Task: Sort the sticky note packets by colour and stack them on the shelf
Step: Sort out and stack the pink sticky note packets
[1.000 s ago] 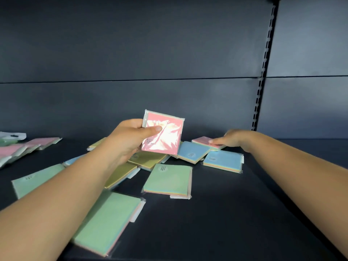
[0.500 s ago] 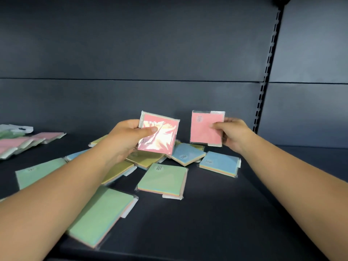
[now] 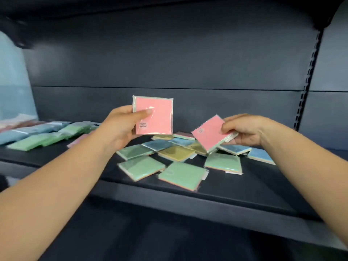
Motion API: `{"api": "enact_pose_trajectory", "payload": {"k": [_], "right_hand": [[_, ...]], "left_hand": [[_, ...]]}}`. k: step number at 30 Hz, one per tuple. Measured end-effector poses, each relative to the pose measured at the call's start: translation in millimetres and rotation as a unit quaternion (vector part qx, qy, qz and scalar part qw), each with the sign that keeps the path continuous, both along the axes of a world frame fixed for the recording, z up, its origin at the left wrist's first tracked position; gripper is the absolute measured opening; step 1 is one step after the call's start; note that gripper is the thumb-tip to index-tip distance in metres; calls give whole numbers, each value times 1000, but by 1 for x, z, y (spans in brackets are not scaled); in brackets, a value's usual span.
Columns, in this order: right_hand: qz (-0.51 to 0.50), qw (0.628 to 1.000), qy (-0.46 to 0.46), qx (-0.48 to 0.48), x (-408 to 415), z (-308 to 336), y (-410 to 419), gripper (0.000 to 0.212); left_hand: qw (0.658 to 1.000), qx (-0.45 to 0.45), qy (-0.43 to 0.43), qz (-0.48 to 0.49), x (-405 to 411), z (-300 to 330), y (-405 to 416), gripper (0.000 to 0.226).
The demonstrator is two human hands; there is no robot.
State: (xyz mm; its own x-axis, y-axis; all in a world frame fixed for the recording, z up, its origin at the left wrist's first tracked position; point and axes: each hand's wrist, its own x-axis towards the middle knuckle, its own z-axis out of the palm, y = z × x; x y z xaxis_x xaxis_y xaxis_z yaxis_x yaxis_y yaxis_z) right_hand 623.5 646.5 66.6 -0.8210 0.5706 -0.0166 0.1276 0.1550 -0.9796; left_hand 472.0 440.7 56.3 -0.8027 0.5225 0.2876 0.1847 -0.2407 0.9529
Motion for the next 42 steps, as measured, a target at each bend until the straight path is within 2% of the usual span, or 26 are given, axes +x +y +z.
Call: {"api": "enact_pose_trajectory", "payload": {"k": [4,7,10,13,17,20,23,26,30,33,35,40,42], "right_hand": [[-42,998,47,0,-18,1,-57,22],[-82,989,116,-39,-40,-3,-115,23],[-87,978,178,-71,-58,-5,-164,22],[-76,980,177,-55,-76,-8,-202,14],[-82,981,173,-39,-106,-13,-232,7],[-78,981,170,-44,-126,-17,-244,6],[-80,976,190,-66,-149,-20,-248,5],[-105,964,222,-101,-174,-22,-239,15],[-125,957,229,-125,-200,-22,-222,13],[-129,957,226,-124,-218,-22,-211,9],[-133,955,230,-128,-229,-22,-205,8],[-146,957,216,-128,-249,-24,-199,6],[-161,957,203,-128,-255,-26,-195,4]], "left_hand": [[998,7,-30,45,-18,-7,-76,7],[997,10,-51,51,-38,-18,-143,8],[996,6,-65,57,-52,-29,-192,21],[995,12,-75,63,-66,-35,-225,25],[995,-1,-76,71,-89,-39,-251,20],[996,-16,-73,50,-106,-44,-251,10],[997,-32,-68,31,-130,-47,-235,12],[996,-65,-61,19,-163,-47,-206,13],[978,-208,-5,2,-210,-59,-166,5],[945,-319,65,21,-243,-64,-143,29],[927,-356,116,19,-255,-63,-131,34],[936,-326,133,16,-276,-68,-108,33],[926,-345,150,18,-283,-69,-101,34]]}}
